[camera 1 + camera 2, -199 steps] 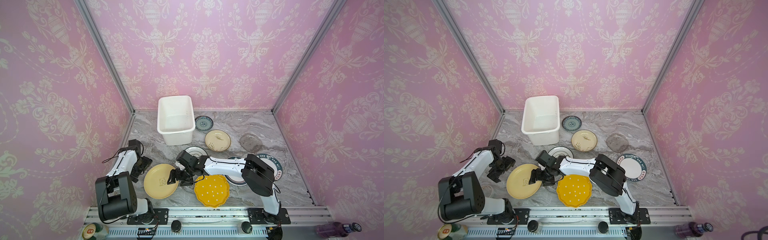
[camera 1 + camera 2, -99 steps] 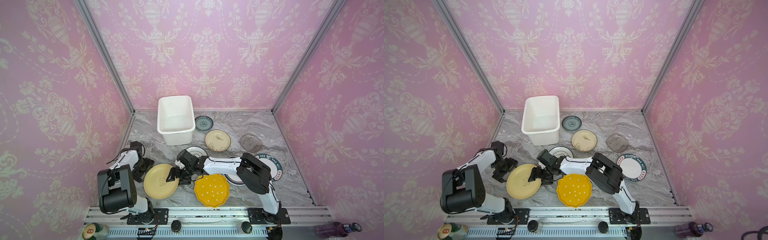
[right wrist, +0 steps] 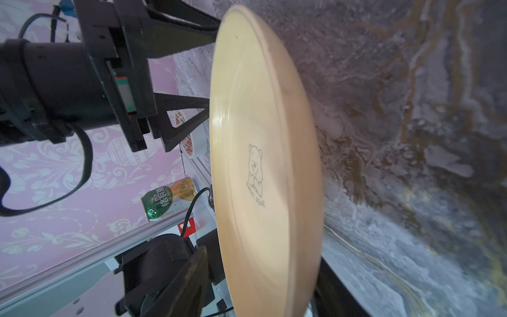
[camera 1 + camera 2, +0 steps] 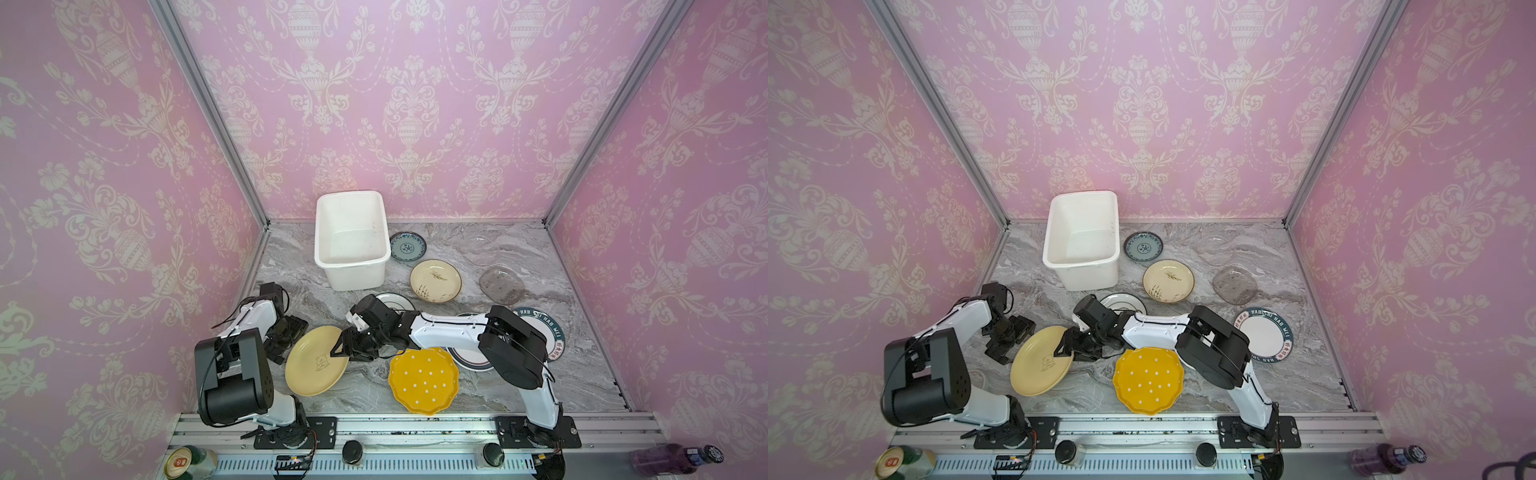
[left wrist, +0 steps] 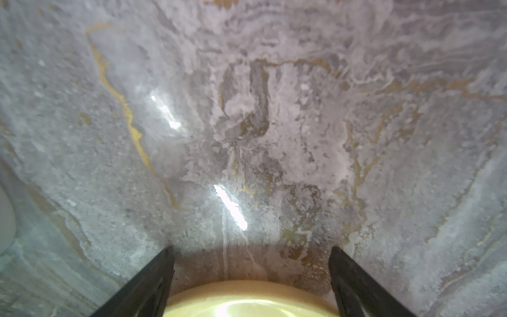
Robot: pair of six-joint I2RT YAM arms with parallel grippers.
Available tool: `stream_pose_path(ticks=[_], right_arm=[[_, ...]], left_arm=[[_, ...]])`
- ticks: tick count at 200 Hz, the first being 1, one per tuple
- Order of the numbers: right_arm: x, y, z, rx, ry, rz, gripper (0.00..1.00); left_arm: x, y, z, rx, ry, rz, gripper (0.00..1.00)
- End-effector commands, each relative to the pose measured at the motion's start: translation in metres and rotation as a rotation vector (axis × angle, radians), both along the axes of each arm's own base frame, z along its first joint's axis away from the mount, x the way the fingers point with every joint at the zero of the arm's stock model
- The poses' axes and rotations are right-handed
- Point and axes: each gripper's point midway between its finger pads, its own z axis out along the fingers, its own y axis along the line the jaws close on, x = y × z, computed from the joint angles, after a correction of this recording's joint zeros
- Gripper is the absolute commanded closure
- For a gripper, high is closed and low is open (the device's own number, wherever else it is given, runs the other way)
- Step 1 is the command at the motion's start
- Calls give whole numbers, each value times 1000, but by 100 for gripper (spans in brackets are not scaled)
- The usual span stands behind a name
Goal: Place the plates into the plastic bin on the countertop
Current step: Pick up the plate from the bottom-left of the table.
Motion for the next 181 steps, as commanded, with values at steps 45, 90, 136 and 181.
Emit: stream_pose_path(ticks=[45, 90, 136, 181], right_arm=[[16, -3, 20, -34, -84, -42, 69], [16, -18, 24, -113, -117, -42, 85], [15, -44, 43, -210, -189, -19, 98], [15, -88, 97, -298, -333, 6, 100]], left_arm=[[-5, -10, 3, -54, 5, 8, 10], [9, -9, 21, -52, -67, 19, 10], [40, -7, 66, -51, -234, 38, 3], [62, 0, 128, 4, -473, 97, 2]])
